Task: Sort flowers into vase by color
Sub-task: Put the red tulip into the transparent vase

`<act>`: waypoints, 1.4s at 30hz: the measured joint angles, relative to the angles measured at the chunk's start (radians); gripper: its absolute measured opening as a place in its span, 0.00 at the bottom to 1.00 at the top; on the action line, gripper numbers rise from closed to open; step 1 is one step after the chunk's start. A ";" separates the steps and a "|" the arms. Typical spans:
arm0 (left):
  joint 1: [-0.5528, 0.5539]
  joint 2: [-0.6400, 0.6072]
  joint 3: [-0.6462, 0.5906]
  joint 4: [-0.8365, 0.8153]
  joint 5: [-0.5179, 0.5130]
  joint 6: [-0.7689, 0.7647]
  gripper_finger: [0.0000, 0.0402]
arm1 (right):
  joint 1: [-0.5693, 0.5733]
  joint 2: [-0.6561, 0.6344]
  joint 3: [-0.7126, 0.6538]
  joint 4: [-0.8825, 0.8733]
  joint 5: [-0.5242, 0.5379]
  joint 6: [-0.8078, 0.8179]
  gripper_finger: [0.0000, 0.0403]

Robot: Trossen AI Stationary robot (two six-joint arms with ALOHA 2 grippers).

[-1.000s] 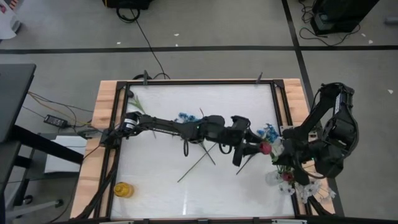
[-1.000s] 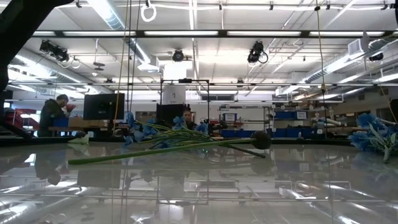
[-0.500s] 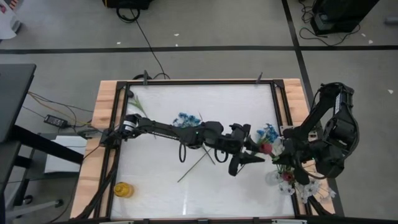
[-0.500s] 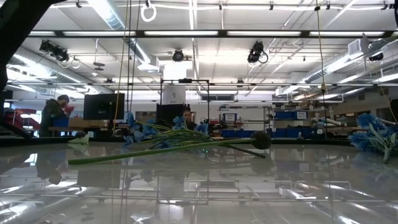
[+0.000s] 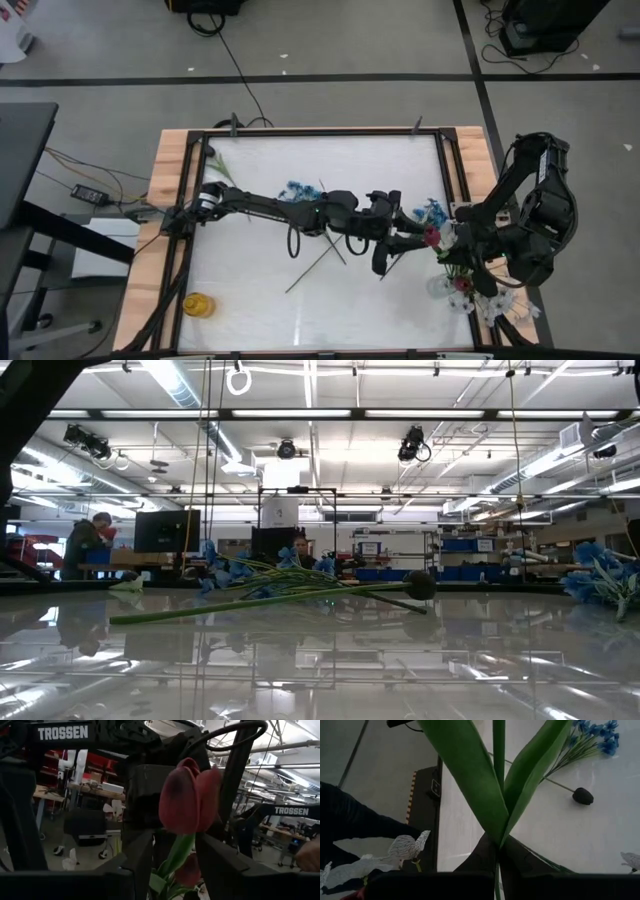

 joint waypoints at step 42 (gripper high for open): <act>-0.028 0.000 0.000 -0.024 -0.007 0.003 0.20 | 0.023 0.009 0.000 0.006 -0.143 0.039 0.03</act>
